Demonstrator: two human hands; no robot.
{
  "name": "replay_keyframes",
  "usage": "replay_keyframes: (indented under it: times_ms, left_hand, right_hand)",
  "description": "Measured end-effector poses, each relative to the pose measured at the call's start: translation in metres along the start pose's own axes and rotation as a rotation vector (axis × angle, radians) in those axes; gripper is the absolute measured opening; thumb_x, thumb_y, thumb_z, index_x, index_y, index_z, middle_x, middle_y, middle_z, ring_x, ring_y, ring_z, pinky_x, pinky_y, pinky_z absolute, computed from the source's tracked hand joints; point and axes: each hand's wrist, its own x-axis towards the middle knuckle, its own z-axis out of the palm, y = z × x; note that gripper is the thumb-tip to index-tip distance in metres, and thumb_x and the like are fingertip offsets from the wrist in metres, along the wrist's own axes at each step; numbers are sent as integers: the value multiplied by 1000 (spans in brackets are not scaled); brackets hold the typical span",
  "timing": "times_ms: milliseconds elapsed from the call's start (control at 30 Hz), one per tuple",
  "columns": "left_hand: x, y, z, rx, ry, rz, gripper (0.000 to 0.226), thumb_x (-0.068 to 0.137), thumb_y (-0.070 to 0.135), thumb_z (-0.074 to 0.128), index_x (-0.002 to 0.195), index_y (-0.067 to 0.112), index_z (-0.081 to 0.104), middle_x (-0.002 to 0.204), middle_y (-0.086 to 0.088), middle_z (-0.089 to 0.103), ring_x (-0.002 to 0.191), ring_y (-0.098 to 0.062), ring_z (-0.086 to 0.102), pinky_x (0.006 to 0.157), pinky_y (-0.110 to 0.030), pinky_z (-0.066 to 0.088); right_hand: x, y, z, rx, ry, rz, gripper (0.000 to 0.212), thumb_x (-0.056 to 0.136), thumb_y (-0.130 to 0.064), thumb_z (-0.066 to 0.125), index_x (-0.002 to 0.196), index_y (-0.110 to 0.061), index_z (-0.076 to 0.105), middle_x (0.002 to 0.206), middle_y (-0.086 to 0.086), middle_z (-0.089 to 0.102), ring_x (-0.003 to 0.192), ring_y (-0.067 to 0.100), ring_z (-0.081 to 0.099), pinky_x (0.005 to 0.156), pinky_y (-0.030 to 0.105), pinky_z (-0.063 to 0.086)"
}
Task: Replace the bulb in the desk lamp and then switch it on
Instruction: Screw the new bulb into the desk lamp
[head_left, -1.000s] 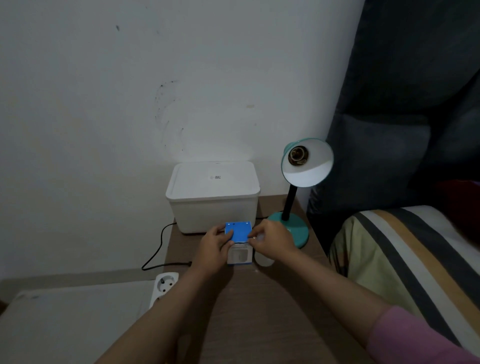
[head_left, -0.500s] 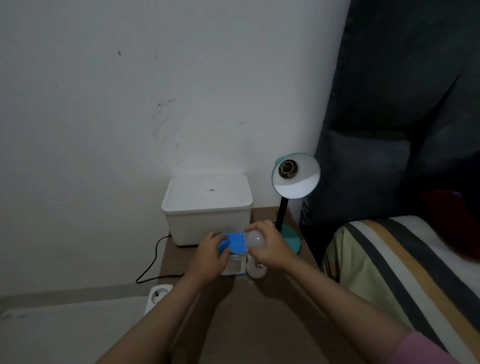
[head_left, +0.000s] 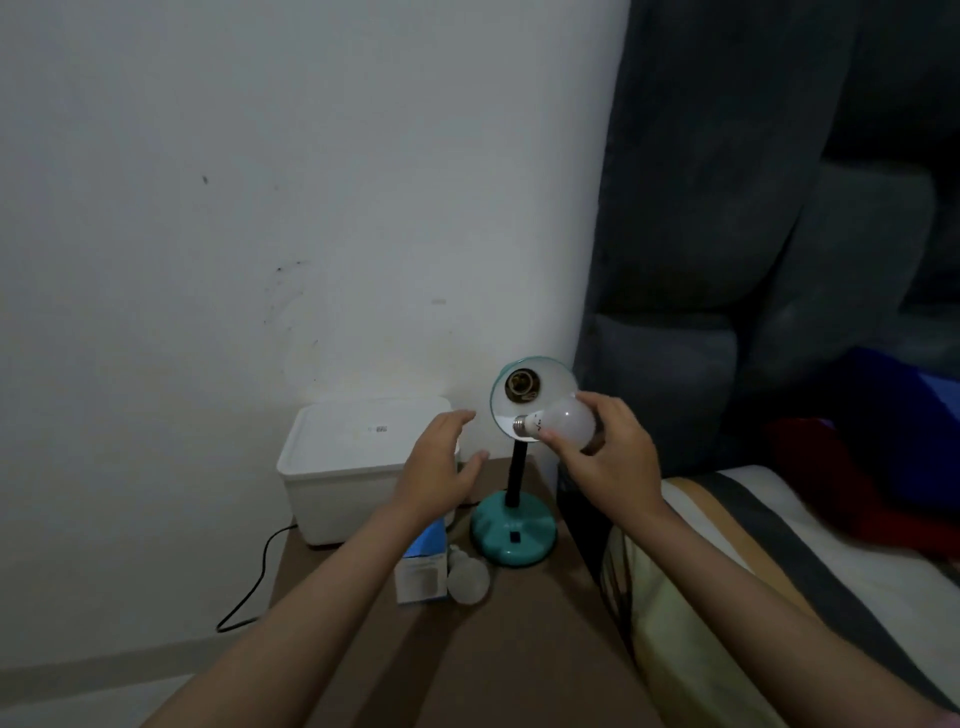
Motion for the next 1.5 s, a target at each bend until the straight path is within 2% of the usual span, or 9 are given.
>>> replay_keyframes:
  times_ms: [67,200,367,600,733,900,1100,1300,1500]
  left_hand:
    - [15,8,4,-5,21,22,52,85,20,63,131,11,43,131,-8,51,119,-20,49,101,-33,41]
    - [37,11,16,-10,9,60,60,83,18,65,137,15,38,137,-6,46,123,-20,46,104,-35,40]
    - [49,2,29,12,2,85,65,82,13,65,140,18,34,139,-7,45,127,-19,43,104,-39,41]
    - [49,-6,36,-8,71,89,68,81,1,63,139,24,36,123,-4,57,101,-1,50,90,-24,49]
    - [49,-9,37,-26,78,110,67,81,-2,63,138,22,38,118,-5,58,97,-2,52,87,-23,49]
    - [48,-9,40,-30,89,125,68,79,-3,63,137,22,39,114,-5,59,94,-1,50,86,-19,48]
    - [50,-9,40,-32,100,115,66,78,-3,65,135,21,42,112,-5,60,92,0,50,85,-21,49]
    - [47,-8,40,-42,83,126,66,78,-1,65,135,22,41,110,-5,59,92,-4,54,85,-25,51]
    - [47,-8,39,-42,83,118,66,78,-2,65,135,21,41,110,-6,59,93,-6,54,85,-27,52]
  right_hand:
    - [4,3,1,4,27,-46,54,75,-40,75,121,-19,56,113,-2,53,93,5,51,70,7,42]
    - [12,14,13,13,-13,-98,48,77,-27,76,121,-17,58,120,5,48,103,6,47,80,19,46]
    - [18,27,36,-7,-65,-119,50,80,-10,66,128,-15,52,130,11,41,112,21,51,87,29,51]
    - [24,33,58,-173,-105,-130,51,79,-11,68,128,-16,52,128,16,43,91,34,61,63,37,57]
    - [25,30,61,-195,-113,-182,55,78,-11,71,125,-23,46,125,18,45,85,36,63,56,42,59]
    - [29,29,60,-250,-122,-155,50,79,-13,71,125,-16,53,126,18,47,86,35,63,57,37,55]
    - [40,26,61,-234,-121,-43,53,80,-24,71,128,-16,50,122,16,43,110,34,49,72,38,52]
    - [41,21,65,-170,-73,16,54,80,-37,70,121,-7,50,114,14,42,89,29,57,66,25,43]
    - [38,21,62,-125,-101,-13,57,79,-23,69,129,-8,45,114,14,44,93,31,58,71,31,50]
